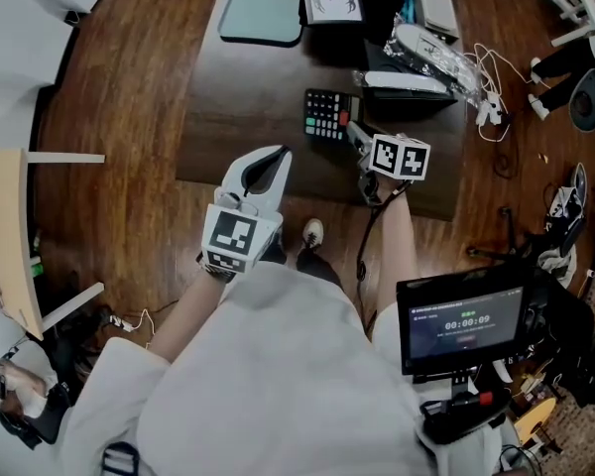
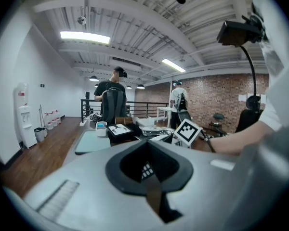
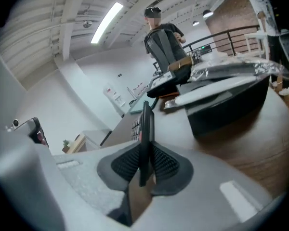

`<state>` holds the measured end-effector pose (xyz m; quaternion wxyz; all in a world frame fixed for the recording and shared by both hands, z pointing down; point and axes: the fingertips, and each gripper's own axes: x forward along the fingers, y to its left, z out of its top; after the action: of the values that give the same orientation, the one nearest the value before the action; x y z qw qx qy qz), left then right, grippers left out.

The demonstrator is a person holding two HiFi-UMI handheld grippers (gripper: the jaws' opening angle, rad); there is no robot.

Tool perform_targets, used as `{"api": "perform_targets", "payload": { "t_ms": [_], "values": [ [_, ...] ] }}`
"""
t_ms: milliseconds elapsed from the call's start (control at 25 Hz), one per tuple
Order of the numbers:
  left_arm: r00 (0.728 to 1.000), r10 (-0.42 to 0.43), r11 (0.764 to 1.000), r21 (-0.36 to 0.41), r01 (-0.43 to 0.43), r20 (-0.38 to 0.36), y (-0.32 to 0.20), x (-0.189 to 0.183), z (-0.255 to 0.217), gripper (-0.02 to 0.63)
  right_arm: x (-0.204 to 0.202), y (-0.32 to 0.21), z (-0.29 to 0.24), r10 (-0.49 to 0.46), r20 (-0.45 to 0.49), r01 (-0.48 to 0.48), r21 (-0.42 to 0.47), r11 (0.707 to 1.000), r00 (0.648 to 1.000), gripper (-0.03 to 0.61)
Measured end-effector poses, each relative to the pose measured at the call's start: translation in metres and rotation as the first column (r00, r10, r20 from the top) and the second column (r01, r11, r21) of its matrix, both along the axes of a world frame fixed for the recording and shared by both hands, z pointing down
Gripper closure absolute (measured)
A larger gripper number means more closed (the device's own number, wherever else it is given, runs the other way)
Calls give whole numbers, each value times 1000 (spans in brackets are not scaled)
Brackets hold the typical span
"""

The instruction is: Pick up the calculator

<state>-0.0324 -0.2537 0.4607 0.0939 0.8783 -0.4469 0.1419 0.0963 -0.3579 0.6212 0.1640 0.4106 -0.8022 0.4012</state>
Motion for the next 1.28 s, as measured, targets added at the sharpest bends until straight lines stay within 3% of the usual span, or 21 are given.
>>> {"api": "perform_targets", "payload": {
  "t_ms": [240, 400, 640, 1040, 1280],
  "values": [
    [1000, 17, 1000, 23, -17, 3, 2, 2, -5, 607, 32, -14, -73, 114, -112, -85, 232, 969, 987, 522],
    [1000, 14, 999, 47, -16, 23, -2, -2, -10, 607, 50, -14, -132, 182, -152, -108, 401, 910, 972, 522],
    [999, -9, 993, 115, 4, 45, -11, -13, -30, 607, 65, 4, -214, 265, -164, -122, 587, 801, 950, 522],
    [998, -37, 983, 180, 26, 60, -16, -27, -54, 607, 68, 37, -299, 350, -182, -96, 757, 646, 919, 523],
    [997, -43, 976, 215, 27, 70, -17, -27, -63, 607, 73, 51, -309, 396, -169, -115, 791, 601, 903, 525]
  ]
}}
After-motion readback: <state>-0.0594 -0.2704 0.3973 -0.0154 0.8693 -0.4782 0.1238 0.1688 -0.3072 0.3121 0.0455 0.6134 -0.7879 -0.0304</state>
